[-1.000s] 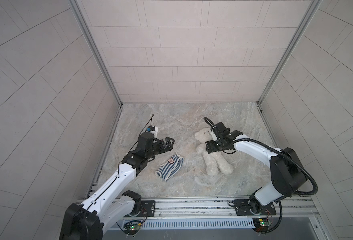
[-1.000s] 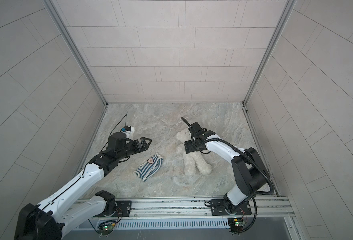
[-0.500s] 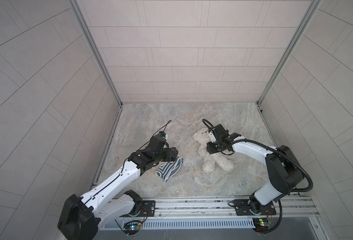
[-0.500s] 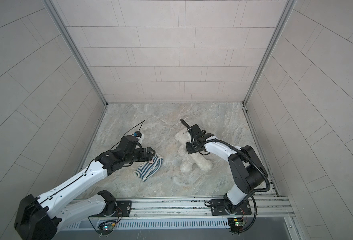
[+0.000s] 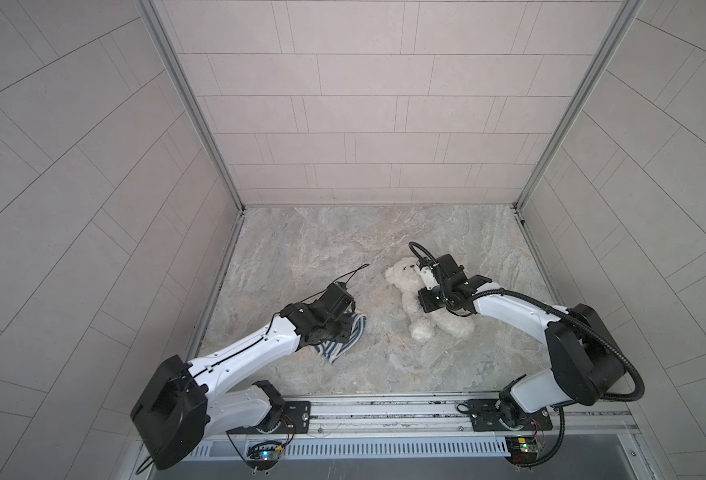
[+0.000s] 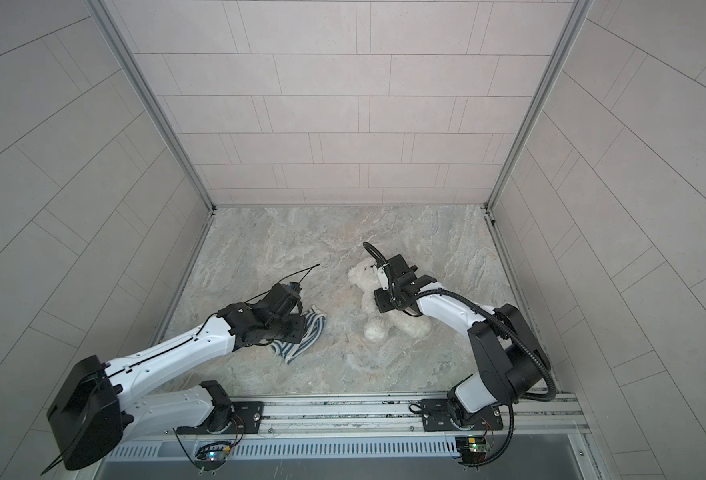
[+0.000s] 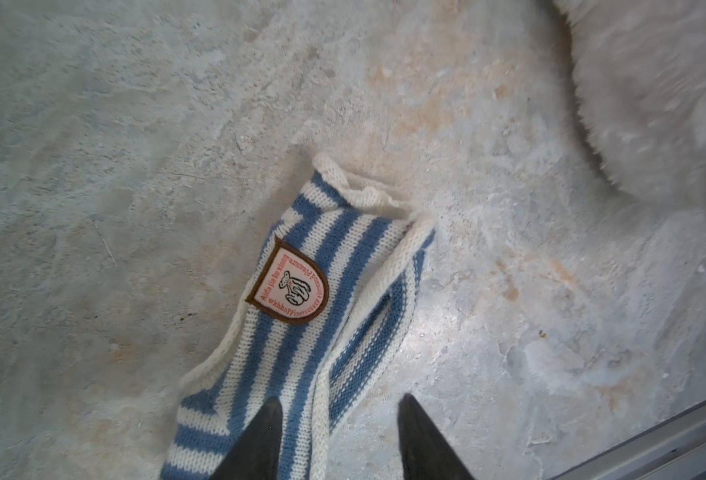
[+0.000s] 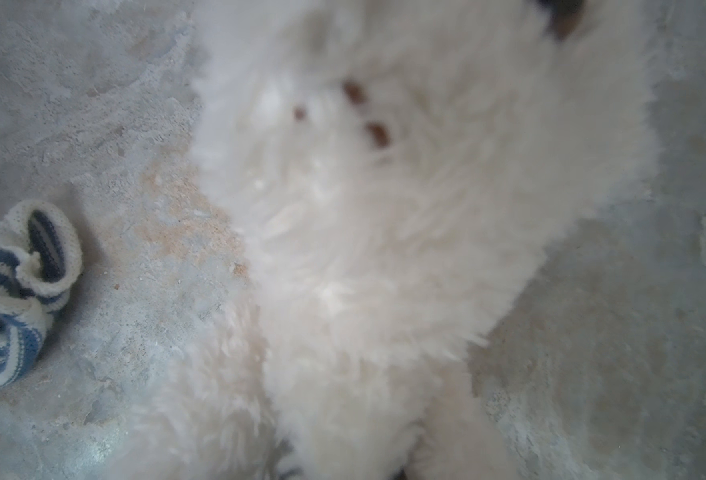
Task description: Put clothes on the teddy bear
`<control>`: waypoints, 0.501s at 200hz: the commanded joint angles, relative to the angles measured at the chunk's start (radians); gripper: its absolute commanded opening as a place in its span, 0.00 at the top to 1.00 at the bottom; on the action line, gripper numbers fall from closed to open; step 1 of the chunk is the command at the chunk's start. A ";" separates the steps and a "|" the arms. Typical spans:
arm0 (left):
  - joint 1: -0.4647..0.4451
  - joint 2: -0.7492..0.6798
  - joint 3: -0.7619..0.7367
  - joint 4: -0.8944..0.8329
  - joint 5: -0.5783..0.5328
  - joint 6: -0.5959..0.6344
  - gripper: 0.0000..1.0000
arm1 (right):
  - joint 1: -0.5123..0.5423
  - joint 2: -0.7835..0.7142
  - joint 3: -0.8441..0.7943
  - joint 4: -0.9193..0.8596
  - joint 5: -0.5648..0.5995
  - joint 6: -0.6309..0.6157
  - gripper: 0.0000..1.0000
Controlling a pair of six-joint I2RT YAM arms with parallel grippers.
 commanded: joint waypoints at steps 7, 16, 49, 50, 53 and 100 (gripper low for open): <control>-0.028 0.072 0.013 0.007 0.008 0.023 0.55 | -0.001 -0.070 -0.028 0.000 -0.005 -0.029 0.97; -0.040 0.100 0.022 0.012 0.007 0.027 0.55 | -0.001 -0.082 -0.037 0.001 -0.004 -0.030 0.98; -0.052 0.151 0.040 0.033 -0.038 0.029 0.56 | 0.000 -0.111 -0.060 0.005 -0.008 -0.029 0.99; -0.052 0.153 0.040 0.033 -0.040 0.030 0.56 | 0.000 -0.111 -0.060 0.006 -0.009 -0.029 0.99; -0.053 0.156 0.040 0.036 -0.042 0.029 0.56 | 0.000 -0.113 -0.060 0.005 -0.010 -0.031 0.99; -0.053 0.203 0.059 0.063 -0.078 0.027 0.63 | -0.001 -0.127 -0.065 0.003 -0.044 -0.042 1.00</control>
